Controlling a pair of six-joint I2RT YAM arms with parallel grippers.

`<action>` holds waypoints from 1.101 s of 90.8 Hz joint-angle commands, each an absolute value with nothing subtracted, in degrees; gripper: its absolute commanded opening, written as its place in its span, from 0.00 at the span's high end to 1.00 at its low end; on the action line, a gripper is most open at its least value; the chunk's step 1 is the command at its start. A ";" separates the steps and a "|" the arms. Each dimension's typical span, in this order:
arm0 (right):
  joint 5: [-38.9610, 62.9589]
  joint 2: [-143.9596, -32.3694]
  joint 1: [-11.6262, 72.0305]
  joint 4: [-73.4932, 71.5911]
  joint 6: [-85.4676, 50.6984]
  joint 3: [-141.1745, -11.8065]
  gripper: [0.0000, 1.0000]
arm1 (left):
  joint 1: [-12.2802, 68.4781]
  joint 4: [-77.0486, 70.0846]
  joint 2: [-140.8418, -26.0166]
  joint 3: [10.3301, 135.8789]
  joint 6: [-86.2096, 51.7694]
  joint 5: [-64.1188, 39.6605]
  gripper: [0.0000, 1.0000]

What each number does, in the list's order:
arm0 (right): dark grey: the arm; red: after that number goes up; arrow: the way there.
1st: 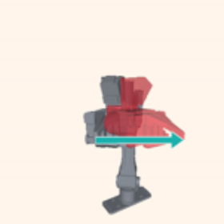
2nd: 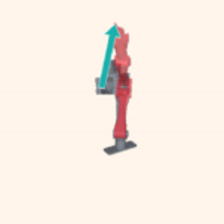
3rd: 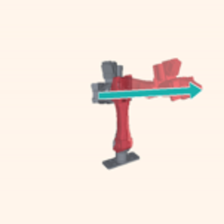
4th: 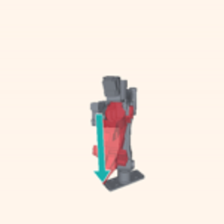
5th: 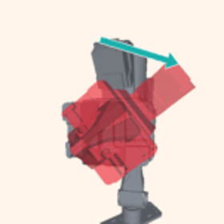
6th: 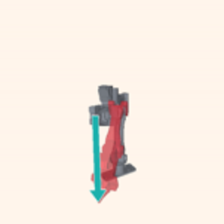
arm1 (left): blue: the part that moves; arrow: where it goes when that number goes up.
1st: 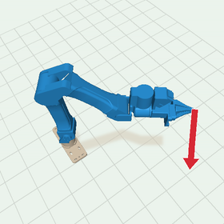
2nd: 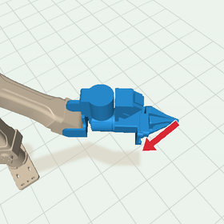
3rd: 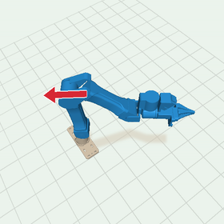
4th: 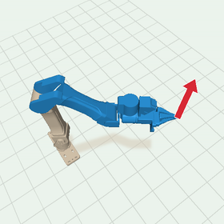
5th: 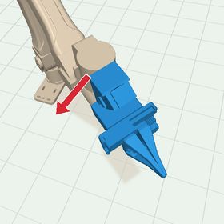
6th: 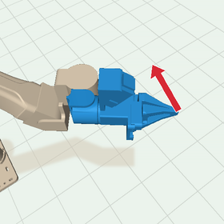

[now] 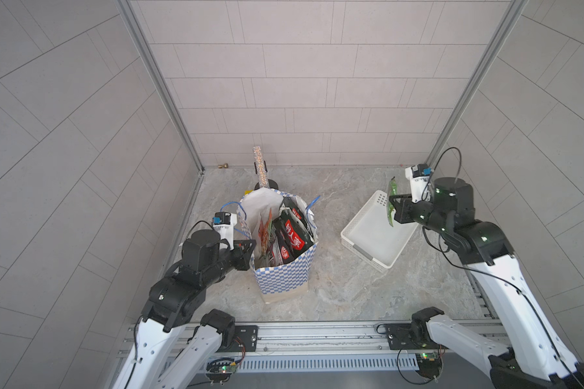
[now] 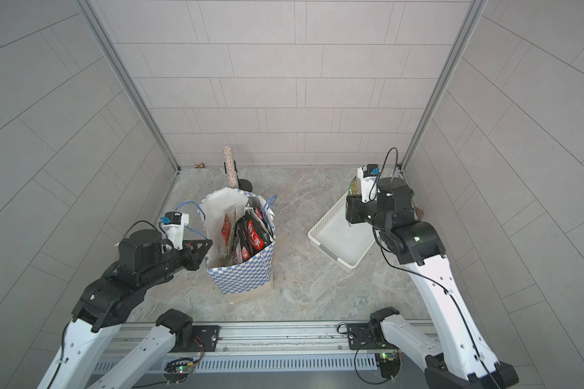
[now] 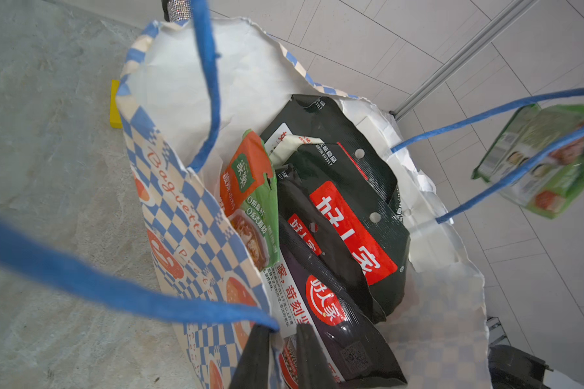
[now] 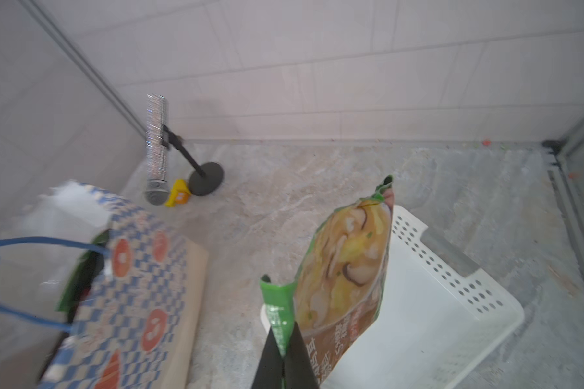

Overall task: Place the condiment packets inside the bag
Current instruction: Pick up the condiment packet from the storage box, then place the condiment packet in the paper bag.

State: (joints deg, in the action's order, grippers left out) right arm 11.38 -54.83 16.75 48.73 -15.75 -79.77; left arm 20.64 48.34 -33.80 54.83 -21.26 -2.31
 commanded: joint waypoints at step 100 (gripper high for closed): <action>37.49 -106.68 49.13 38.06 -24.55 -110.61 1.00 | 20.92 54.10 -27.62 59.50 -23.34 15.64 0.41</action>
